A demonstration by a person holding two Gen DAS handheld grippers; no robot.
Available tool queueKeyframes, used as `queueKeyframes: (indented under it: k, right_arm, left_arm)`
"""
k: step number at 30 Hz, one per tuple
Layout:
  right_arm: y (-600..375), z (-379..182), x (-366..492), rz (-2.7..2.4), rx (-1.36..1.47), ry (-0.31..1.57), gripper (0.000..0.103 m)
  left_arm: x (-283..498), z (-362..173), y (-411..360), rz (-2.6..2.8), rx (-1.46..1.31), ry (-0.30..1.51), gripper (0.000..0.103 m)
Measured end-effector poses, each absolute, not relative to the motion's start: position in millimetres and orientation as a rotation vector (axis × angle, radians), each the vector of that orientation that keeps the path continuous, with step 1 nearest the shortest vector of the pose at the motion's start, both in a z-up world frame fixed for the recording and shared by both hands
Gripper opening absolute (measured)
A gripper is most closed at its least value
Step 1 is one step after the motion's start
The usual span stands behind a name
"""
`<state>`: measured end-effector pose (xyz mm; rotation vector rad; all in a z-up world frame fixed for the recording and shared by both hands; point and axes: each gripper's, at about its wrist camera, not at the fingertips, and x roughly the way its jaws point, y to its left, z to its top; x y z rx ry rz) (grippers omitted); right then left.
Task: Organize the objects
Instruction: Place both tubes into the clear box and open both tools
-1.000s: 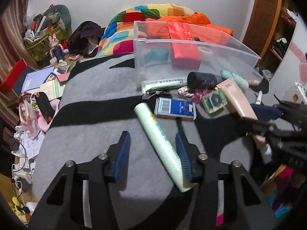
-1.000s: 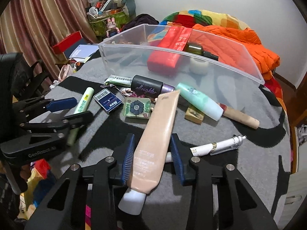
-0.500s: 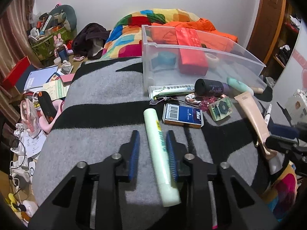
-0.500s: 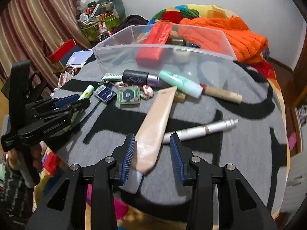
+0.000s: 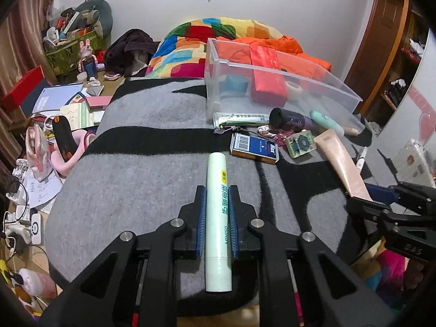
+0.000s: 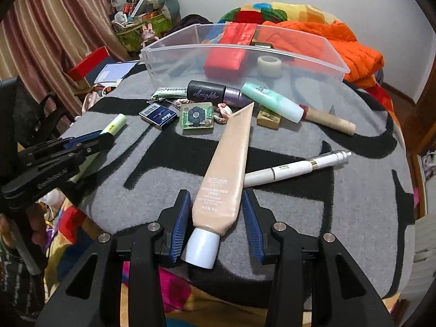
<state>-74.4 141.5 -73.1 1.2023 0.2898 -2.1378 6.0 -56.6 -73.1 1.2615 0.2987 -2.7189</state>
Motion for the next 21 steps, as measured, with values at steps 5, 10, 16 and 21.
queueKeyframes:
  k: [5, 10, 16, 21]
  right_arm:
    - [147.2, -67.6, -69.6, -2.158, 1.18, 0.259, 0.029]
    - [153.3, -48.9, -68.1, -2.195, 1.123, 0.219, 0.029]
    - [160.8, -22.3, -76.3, -2.241, 1.049, 0.181, 0.029]
    - [160.9, -1.9, -88.3, -2.287, 0.979, 0.187, 0.029]
  left_arm:
    - [7.6, -57.0, -50.7, -2.76, 1.216, 0.27, 0.015]
    - [4.8, -35.1, -44.0, -2.814, 1.152, 0.261, 0.015]
    - [-5.7, -10.7, -37.5, -2.865, 1.079, 0.244, 0.015]
    - [-21.7, 7.8, -35.5, -2.896, 1.031, 0.237, 0.015]
